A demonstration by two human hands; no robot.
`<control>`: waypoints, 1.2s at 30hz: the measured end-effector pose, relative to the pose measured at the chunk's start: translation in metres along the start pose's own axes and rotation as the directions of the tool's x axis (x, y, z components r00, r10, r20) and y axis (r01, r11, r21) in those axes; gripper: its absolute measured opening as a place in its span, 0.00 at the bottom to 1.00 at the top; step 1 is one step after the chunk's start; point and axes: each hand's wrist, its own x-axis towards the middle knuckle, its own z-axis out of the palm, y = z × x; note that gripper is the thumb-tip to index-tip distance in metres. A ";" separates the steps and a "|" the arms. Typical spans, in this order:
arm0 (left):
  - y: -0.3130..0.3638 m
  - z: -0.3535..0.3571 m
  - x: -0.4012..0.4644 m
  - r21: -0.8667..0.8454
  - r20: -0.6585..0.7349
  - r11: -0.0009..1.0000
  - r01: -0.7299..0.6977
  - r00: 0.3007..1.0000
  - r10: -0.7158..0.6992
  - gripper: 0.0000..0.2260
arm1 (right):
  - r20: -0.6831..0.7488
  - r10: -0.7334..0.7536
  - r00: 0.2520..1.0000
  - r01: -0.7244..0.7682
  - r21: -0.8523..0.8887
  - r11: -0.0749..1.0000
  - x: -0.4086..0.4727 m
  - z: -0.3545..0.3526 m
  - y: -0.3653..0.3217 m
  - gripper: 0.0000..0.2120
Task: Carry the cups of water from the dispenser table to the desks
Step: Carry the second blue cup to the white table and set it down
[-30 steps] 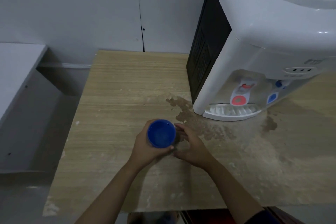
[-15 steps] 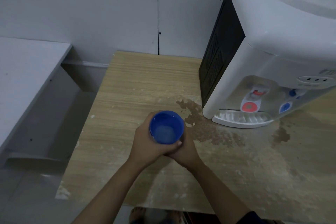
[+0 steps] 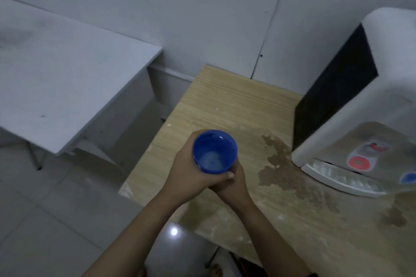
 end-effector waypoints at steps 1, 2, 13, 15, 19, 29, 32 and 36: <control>0.001 -0.007 -0.003 -0.002 -0.012 1.000 0.005 1.000 -0.005 0.37 | 0.018 -0.004 1.000 0.004 0.008 1.000 0.000 0.006 -0.003 0.34; 0.001 -0.017 -0.008 -0.007 -0.029 1.000 0.010 1.000 -0.010 0.37 | 0.040 -0.009 0.999 0.009 0.012 1.000 -0.001 0.017 -0.006 0.34; -0.009 -0.215 -0.091 0.023 -0.231 1.000 -0.019 0.973 0.024 0.37 | 0.306 -0.078 0.949 0.068 0.043 0.997 -0.027 0.221 -0.052 0.37; -0.012 -0.258 -0.111 0.032 -0.275 0.999 -0.023 0.961 0.031 0.37 | 0.386 -0.089 0.918 0.070 0.062 0.996 -0.034 0.267 -0.059 0.37; -0.014 -0.344 -0.148 0.046 -0.378 0.999 -0.027 0.925 0.042 0.38 | 0.535 -0.110 0.838 0.093 0.059 0.994 -0.044 0.359 -0.076 0.32; -0.037 -0.498 -0.196 0.116 -0.636 0.990 0.084 0.771 0.009 0.37 | 0.746 -0.157 0.647 0.124 0.100 0.987 -0.041 0.549 -0.082 0.32; -0.053 -0.537 -0.189 0.117 -0.663 0.986 0.115 0.749 -0.009 0.37 | 0.769 -0.164 0.618 0.115 0.117 0.986 -0.026 0.594 -0.077 0.31; -0.076 -0.589 -0.160 0.138 -0.663 0.982 0.129 0.749 -0.005 0.37 | 0.779 -0.185 0.600 0.118 0.143 0.983 0.013 0.648 -0.072 0.31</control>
